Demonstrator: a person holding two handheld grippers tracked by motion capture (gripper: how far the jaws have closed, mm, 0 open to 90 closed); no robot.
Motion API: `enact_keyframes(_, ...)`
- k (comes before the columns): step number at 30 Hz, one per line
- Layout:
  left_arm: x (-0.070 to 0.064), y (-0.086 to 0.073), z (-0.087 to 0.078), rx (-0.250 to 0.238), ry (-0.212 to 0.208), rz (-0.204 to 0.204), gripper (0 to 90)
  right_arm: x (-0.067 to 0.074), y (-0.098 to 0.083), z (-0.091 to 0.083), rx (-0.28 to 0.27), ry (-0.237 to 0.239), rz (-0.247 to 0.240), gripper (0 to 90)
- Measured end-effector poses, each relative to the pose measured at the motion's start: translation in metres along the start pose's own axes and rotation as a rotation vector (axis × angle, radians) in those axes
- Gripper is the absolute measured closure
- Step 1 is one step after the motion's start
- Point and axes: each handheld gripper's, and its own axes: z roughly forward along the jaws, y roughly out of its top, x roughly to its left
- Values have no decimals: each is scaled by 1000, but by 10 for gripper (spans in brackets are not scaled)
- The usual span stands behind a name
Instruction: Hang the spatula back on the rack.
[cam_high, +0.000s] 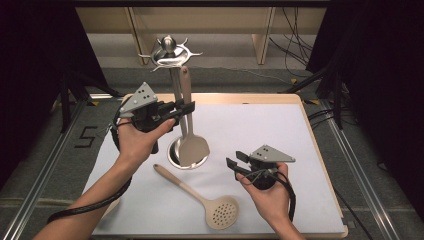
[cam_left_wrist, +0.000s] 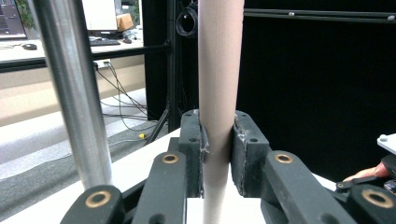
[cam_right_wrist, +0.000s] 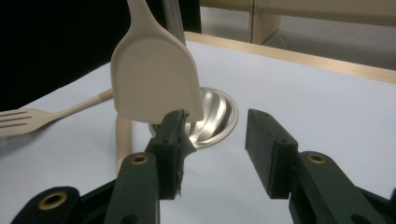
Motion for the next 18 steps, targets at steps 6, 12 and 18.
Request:
enact_keyframes(6,4,-1,-2,-2,9,-9,752,-5,-1,3,-27,2,-54,583)
enact_keyframes(12,7,0,-4,4,17,-11,752,-5,0,0,-15,-3,-31,582)
enact_keyframes(18,12,-1,-3,4,20,33,752,-7,-1,1,-23,-3,-26,578)
